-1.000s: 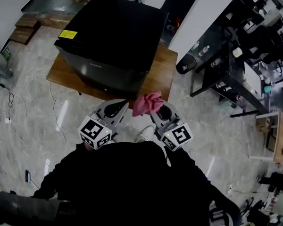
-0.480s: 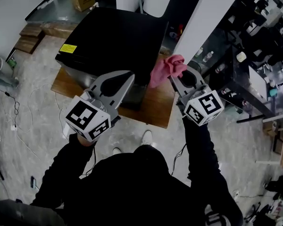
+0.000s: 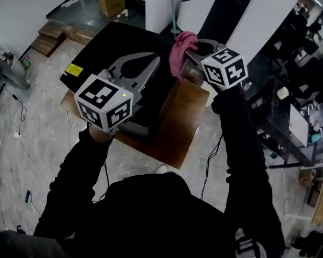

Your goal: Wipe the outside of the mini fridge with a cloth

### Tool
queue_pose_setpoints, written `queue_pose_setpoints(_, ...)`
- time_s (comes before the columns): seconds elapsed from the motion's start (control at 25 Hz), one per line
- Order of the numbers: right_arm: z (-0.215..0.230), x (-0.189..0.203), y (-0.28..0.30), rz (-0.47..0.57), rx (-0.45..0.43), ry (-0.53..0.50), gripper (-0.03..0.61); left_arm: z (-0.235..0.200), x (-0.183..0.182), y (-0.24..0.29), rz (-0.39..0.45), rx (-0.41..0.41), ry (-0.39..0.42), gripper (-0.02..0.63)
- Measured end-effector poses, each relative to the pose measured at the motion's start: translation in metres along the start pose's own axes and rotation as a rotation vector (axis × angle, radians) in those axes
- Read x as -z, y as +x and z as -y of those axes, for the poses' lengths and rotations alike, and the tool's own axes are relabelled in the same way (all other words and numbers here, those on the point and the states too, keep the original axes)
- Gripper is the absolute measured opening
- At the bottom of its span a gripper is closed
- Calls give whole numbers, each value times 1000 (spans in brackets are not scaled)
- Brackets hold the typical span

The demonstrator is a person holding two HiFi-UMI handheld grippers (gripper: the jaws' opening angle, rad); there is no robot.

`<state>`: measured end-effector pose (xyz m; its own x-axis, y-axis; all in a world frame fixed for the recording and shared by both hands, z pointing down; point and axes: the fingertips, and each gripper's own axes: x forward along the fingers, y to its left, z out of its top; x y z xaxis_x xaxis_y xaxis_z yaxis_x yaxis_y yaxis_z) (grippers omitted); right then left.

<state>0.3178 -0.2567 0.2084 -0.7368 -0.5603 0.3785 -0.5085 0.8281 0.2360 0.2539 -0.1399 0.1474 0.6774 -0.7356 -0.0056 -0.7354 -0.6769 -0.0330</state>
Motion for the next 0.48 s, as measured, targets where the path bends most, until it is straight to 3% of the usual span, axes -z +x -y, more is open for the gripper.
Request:
queue_pose_setpoints(0.16, 39, 26, 52, -157, -70, -66, 80, -19, 7, 24, -23, -52, -9, 6)
queue_pose_setpoints(0.36, 59, 53, 103, -314, -157, -164, 78, -44, 29, 34, -52, -125, -68, 6)
queue_pose_setpoints(0.48, 66, 67, 126, -379, -167, -238, 75, -52, 33, 33, -33, -141, -132, 6)
